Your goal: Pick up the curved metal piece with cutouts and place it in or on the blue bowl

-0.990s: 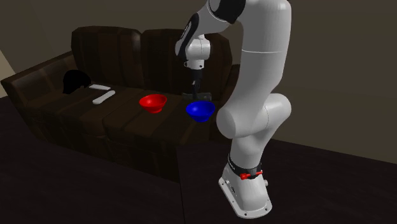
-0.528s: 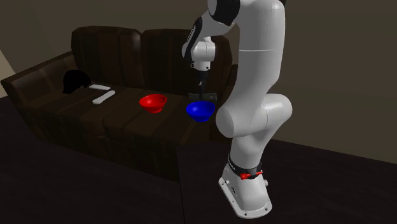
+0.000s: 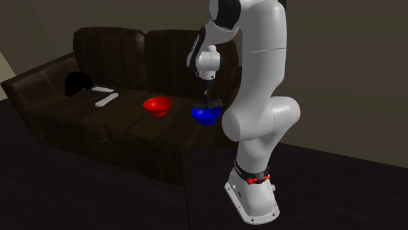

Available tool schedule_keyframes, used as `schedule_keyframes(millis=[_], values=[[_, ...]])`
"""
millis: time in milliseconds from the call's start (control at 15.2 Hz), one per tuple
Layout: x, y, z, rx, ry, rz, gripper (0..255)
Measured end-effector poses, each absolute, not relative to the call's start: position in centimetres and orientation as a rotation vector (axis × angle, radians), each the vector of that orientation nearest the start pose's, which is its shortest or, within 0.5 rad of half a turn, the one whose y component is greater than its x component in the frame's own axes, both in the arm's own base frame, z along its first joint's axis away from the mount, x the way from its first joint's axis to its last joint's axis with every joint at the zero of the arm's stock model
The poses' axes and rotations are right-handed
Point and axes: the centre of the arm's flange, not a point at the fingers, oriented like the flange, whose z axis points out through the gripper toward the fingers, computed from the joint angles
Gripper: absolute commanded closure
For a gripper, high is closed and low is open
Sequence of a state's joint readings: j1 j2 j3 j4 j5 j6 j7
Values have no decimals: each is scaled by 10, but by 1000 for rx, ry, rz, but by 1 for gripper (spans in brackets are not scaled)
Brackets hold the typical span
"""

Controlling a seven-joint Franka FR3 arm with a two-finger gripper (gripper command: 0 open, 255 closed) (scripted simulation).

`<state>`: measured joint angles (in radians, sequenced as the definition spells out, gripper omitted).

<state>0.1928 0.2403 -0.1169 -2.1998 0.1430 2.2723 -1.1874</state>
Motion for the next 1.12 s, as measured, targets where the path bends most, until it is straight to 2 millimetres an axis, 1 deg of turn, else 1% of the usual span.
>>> schedule_keyframes(millis=[132, 198, 528, 594, 990, 1122], values=[[533, 44, 250, -2497, -1641, 152, 255], [533, 44, 247, -2498, -1642, 152, 255], [533, 43, 245, -2498, -1642, 151, 255], [533, 43, 246, -2498, -1642, 151, 0], [533, 41, 245, -2500, -1639, 152, 0], [534, 43, 259, -2501, -1639, 152, 0]])
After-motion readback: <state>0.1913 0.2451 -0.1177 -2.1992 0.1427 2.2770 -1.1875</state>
